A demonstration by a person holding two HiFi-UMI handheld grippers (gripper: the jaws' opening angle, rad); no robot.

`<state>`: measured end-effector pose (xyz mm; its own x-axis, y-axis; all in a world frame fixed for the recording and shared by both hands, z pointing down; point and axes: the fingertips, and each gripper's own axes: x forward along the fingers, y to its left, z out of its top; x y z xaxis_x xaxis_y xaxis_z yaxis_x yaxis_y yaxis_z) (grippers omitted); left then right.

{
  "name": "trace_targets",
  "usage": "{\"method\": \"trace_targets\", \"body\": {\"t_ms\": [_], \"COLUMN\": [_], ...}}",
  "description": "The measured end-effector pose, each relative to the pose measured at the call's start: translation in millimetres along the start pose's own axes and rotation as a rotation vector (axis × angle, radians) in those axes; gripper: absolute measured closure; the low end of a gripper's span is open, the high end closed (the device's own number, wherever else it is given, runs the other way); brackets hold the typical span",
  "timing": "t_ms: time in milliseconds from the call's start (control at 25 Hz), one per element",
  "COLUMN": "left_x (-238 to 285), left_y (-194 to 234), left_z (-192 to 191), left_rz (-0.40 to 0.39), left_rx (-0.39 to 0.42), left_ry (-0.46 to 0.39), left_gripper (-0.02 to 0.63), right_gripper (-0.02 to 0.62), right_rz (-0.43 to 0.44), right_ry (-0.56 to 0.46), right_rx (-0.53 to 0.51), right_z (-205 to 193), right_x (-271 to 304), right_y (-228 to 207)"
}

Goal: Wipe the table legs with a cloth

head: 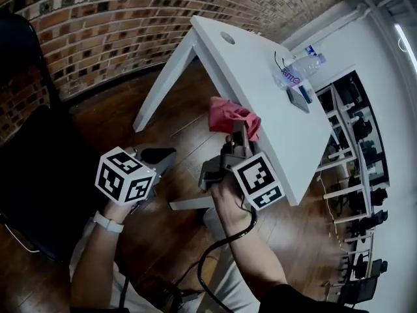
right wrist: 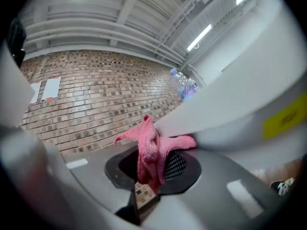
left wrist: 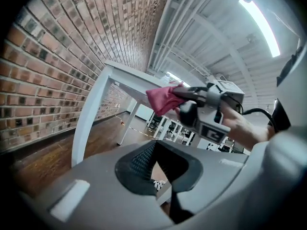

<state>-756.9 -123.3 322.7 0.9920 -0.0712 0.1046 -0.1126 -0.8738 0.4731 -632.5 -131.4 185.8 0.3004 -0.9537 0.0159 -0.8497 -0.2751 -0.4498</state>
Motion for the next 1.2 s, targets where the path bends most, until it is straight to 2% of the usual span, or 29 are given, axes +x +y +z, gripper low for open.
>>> {"method": "trace_targets", "body": {"t_ms": [280, 560, 760, 960, 1200], "left_x": [27.5, 63.7, 86.1, 99.5, 95.8], "left_y": [-22.2, -68.3, -99.4, -116.1, -136.9], "left_z": [-20.6, -30.2, -37.6, -42.2, -44.2], "left_rz": [-0.025, -0.123, -0.185, -0.215, -0.232], "left_rx": [0.012, 0.103, 0.158, 0.200, 0.208], "left_ry": [0.020, 0.024, 0.053, 0.018, -0.010], "left_gripper": [0.606, 0.606, 0.606, 0.606, 0.606], "right_gripper": [0.540, 0.540, 0.540, 0.546, 0.546], "right_rz": [-0.058, -0.082, -0.052, -0.030, -0.037], "right_ry": [0.021, 0.034, 0.053, 0.109, 0.153], "right_rx": [0.027, -0.021, -0.036, -0.051, -0.107], "right_z": [29.7, 45.2, 50.8, 42.6, 26.0], "right_x": [-97.3, -162.7, -184.8, -191.4, -217.7], "right_y": [-44.6, -64.2, -75.5, -90.0, -95.3]}}
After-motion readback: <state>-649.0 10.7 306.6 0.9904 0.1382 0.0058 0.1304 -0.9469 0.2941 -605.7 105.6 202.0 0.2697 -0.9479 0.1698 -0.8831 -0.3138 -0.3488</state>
